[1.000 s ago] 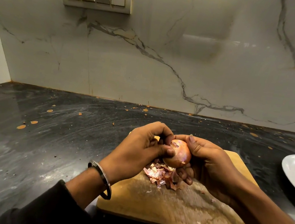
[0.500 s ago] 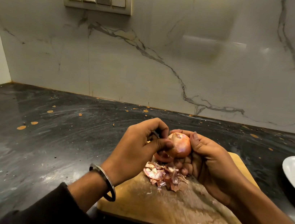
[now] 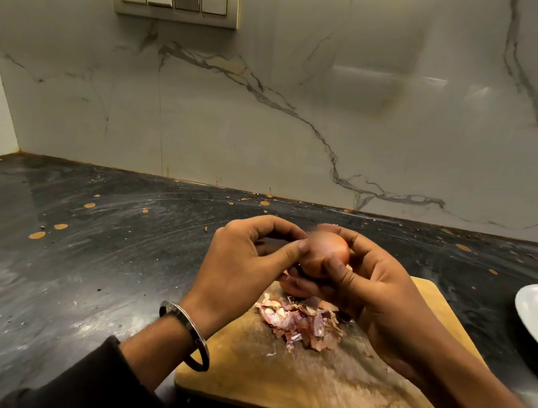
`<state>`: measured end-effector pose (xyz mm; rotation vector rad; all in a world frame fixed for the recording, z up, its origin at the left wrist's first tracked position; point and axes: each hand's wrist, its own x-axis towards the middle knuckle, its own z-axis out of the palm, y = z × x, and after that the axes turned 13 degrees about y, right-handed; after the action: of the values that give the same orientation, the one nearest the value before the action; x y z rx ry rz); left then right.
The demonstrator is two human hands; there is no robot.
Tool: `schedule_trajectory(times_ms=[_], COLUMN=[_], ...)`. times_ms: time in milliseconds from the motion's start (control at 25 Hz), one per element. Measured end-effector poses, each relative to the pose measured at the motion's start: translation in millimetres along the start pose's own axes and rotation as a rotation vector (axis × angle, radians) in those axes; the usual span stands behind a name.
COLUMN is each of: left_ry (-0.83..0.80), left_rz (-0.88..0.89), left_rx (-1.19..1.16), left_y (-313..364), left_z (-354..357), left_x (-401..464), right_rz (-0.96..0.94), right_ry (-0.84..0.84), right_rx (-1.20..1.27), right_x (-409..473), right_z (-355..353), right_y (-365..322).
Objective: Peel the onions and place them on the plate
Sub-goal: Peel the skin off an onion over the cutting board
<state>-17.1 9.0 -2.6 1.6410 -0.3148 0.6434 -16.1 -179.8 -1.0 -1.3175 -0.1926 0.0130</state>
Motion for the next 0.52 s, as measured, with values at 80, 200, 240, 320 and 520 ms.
schedule_trajectory(times_ms=[80,200,240,320,520], left_ry=[-0.001,-0.007,-0.005,0.013,0.113], left_rz=[-0.007,-0.022,-0.027,-0.021,0.021], left_rx=[0.030,0.050,0.053,0.064,0.125], left_y=[0.8,0.9,0.6,-0.3,0.1], left_z=[-0.2,-0.3,-0.4,0.0,6.0], left_x=[-0.2,-0.1,-0.3,-0.5,-4.9], right_rz=[-0.058,-0.134,-0.167,-0.229,-0.352], right_ry=[-0.014,-0.021,-0.016,-0.006,0.034], right_rx=[-0.110,-0.203,-0.227,-0.257,-0.307], right_x=[-1.1,-2.2,-2.6,-2.9,-4.2], right_z=[-0.6,-0.3,0.5,2.5,9.1], right_y=[2.8,6.8,7.9,10.3,17.1])
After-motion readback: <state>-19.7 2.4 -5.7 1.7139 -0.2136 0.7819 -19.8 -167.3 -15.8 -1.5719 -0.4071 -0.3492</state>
